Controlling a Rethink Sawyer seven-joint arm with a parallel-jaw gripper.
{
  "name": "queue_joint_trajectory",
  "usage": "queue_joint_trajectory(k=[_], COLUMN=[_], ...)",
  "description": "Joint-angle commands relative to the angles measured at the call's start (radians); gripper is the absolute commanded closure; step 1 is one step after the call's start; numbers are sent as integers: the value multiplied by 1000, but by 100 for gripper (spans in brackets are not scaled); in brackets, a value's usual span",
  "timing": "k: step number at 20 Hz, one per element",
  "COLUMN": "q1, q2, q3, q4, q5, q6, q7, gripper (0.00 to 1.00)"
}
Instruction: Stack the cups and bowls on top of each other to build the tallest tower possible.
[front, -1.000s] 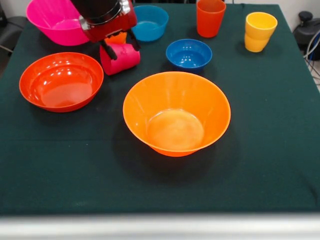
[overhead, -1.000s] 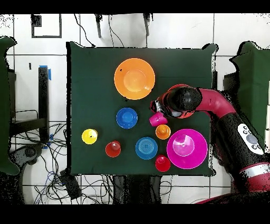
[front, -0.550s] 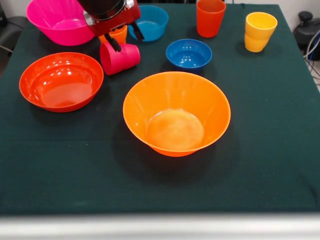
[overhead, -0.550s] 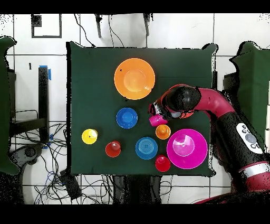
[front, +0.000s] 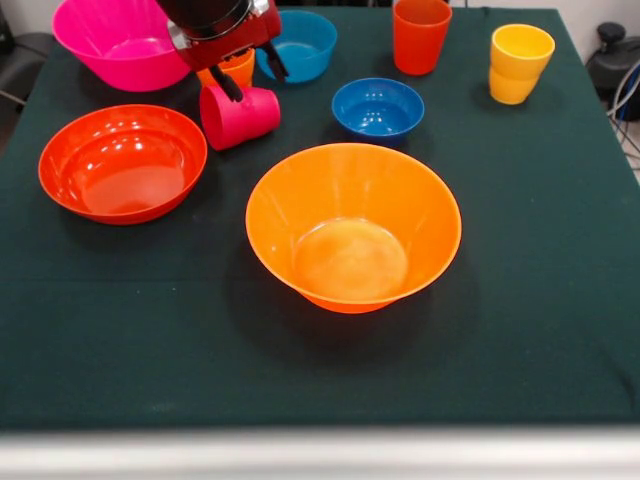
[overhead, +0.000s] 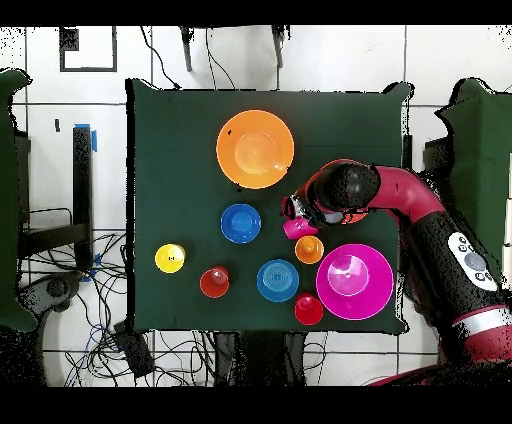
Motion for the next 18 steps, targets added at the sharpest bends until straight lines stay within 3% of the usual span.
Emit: queue_joint_trajectory(k=[1, 18], q1=[28, -17], q2=[38, 66], q3=[10, -10], q4=[-34, -43], q5=[-75, -140], q6=[67, 53], q7=[-324, -371], gripper=[0, 0])
